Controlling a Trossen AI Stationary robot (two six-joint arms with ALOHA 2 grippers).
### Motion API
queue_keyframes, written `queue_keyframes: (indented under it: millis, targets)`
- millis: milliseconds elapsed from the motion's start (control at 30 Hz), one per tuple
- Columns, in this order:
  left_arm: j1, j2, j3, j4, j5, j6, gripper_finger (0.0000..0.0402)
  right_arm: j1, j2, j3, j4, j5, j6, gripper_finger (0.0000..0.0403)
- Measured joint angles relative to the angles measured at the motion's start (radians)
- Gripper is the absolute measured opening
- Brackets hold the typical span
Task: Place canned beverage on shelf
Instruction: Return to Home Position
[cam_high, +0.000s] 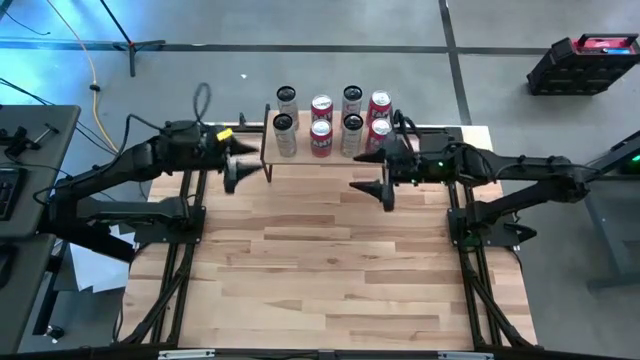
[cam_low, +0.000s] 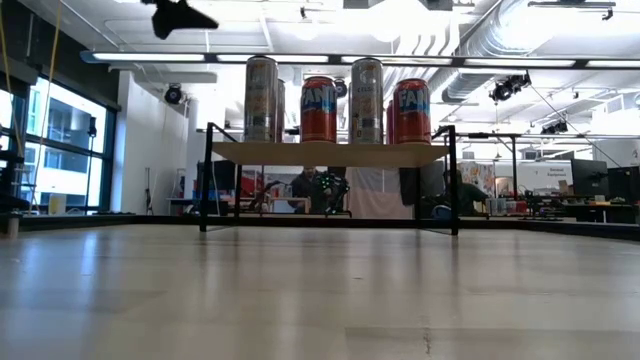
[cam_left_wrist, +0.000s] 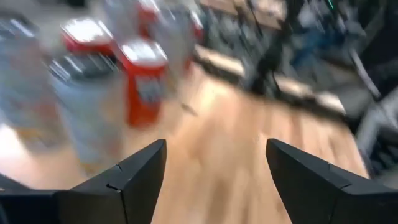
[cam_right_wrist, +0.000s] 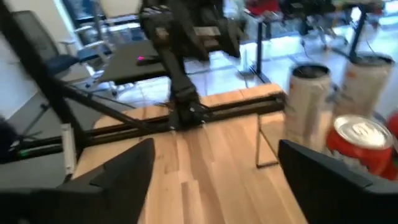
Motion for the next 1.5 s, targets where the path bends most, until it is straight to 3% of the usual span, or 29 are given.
queue_keyframes:
  millis: [100, 233, 467, 700, 967, 1133, 1500]
  targets:
    - [0.000, 0.000, 0.000, -0.102, 0.071, 0.010, 0.0263, 0.048, -0.020, 0.014, -0.002, -0.008, -0.039, 0.0272]
    - [0.000, 0.000, 0.000, -0.158, 0.079, 0.033, 0.0244, 0.095, -0.063, 0.014, -0.020, -0.031, -0.047, 0.0180]
    - [0.000, -0.012, 0.000, -0.271, 0.139, 0.137, 0.0151, 0.150, -0.118, 0.014, -0.054, -0.034, -0.085, 0.0014]
    - [0.000, -0.072, 0.000, -0.296, 0.132, 0.085, 0.0010, 0.183, -0.219, 0.013, -0.054, 0.125, -0.017, 0.0044]
    - [0.001, -0.246, 0.000, -0.269, 0.126, 0.135, 0.0008, 0.181, -0.315, 0.013, -0.107, 0.133, -0.055, 0.0053]
    - [0.001, -0.317, 0.000, -0.268, 0.031, 0.188, 0.0001, 0.183, -0.338, 0.013, -0.190, 0.131, 0.082, 0.0053]
    - [0.001, -0.358, 0.000, -0.227, 0.017, 0.005, 0.0008, 0.180, -0.304, 0.013, -0.200, 0.133, 0.142, 0.0053]
